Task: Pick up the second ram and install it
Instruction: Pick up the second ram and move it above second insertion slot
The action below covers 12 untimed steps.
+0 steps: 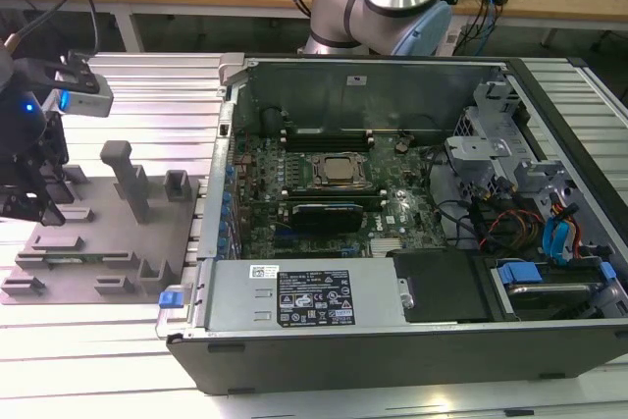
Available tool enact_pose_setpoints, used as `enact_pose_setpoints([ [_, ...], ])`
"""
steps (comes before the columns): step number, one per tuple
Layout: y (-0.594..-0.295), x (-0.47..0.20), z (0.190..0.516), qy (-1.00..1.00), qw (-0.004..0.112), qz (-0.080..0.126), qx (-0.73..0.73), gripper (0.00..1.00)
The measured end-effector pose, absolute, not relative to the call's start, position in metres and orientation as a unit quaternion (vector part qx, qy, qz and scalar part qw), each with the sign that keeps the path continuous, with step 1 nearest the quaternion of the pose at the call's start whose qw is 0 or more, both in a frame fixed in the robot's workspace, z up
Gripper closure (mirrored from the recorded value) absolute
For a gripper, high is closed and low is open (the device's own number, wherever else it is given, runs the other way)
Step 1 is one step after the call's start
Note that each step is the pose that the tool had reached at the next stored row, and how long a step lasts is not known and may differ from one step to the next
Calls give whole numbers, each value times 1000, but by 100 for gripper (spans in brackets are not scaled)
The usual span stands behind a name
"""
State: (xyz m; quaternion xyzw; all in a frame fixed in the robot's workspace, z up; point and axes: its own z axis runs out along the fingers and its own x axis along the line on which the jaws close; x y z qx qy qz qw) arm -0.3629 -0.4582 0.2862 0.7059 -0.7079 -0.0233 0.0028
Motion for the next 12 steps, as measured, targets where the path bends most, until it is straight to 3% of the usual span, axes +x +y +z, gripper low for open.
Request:
enact_pose_setpoints([
  [12, -458, -363, 277, -708, 3, -23, 706, 66],
])
